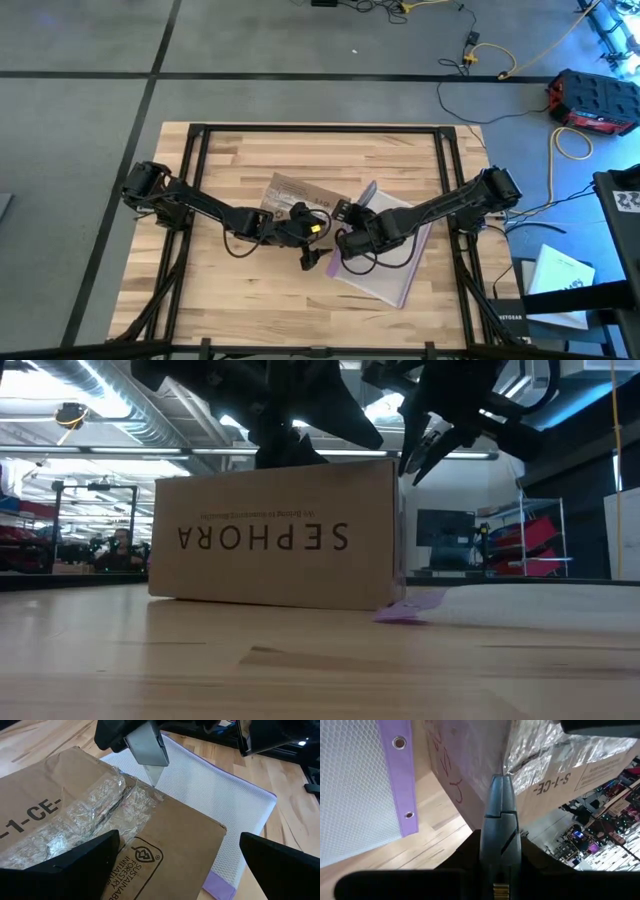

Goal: Unpack boxes
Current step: Open the cardboard box using the cutter

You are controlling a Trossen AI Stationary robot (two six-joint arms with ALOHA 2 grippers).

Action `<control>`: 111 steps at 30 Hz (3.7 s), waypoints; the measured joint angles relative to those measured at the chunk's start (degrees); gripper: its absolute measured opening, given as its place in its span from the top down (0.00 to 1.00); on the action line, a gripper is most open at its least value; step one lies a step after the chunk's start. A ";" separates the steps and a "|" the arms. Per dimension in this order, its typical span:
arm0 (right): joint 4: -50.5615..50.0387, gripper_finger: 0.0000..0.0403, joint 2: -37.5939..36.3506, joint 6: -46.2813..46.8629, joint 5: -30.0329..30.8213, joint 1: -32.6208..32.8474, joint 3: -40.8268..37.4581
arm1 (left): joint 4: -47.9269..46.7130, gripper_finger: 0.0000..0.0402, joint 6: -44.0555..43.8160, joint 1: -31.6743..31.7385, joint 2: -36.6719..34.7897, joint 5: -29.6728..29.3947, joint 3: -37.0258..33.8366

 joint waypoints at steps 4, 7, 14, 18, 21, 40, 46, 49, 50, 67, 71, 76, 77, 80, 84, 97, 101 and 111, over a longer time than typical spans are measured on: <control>0.22 0.87 0.00 -0.35 -0.02 0.04 0.00 | 0.02 0.00 -0.02 0.10 0.00 0.02 0.00; -0.34 0.87 0.00 -0.35 0.01 0.11 0.11 | 0.04 0.00 0.09 0.13 0.00 0.01 0.00; -2.14 0.87 0.00 -0.29 -0.79 0.44 2.03 | 0.09 0.00 0.68 0.17 0.00 0.00 0.00; -2.02 0.87 0.00 -0.05 -2.90 0.44 2.08 | 0.07 0.00 0.96 0.17 0.00 0.00 0.00; -1.44 0.87 0.00 -0.03 -3.39 0.43 2.08 | 0.07 0.00 0.96 0.17 0.00 0.00 0.00; -0.51 0.87 0.00 -0.46 -3.62 0.42 2.08 | 0.09 0.00 1.03 0.19 -0.02 -0.04 0.02; -0.42 0.87 0.00 -0.46 -3.95 0.38 2.05 | 0.09 0.00 1.03 0.19 -0.02 -0.07 0.02; -0.40 0.87 -0.01 -0.48 -3.95 0.30 2.05 | 0.09 0.00 0.95 0.19 -0.02 -0.08 0.02; -0.40 0.87 0.00 -0.49 -3.93 0.16 2.05 | 0.09 0.00 0.96 0.19 -0.02 -0.09 0.02; 0.18 0.87 -0.01 -1.80 -5.75 -0.45 2.03 | 0.08 0.00 0.81 0.19 -0.02 -0.13 0.04; 0.22 0.87 -0.01 -1.80 -5.58 -0.48 2.03 | 0.07 0.00 0.81 0.19 -0.02 -0.13 0.04; 0.56 0.87 -0.02 -1.80 -5.46 -0.59 2.03 | 0.07 0.00 0.81 0.19 -0.02 -0.13 0.04; 0.58 0.87 -0.02 -1.78 -5.48 -0.75 2.03 | 0.07 0.00 0.81 0.19 -0.02 -0.13 0.04; 0.56 0.87 -0.02 -1.78 -5.43 -1.30 2.03 | 0.07 0.00 0.81 0.19 -0.02 -0.13 0.04; 0.45 0.87 -0.02 -1.80 -5.39 -1.99 2.03 | 0.07 0.00 0.81 0.19 -0.02 -0.13 0.04; 0.02 0.87 -0.02 -1.87 -6.50 -1.84 2.03 | 0.07 0.00 0.81 0.19 -0.02 -0.13 0.04; 0.00 0.87 -0.02 -1.93 -7.42 -1.86 2.03 | 0.07 0.00 0.88 0.19 -0.02 -0.13 0.04; 0.03 0.87 -0.04 -1.95 -8.02 -1.86 2.03 | 0.04 0.00 1.29 0.17 -0.02 -0.13 0.04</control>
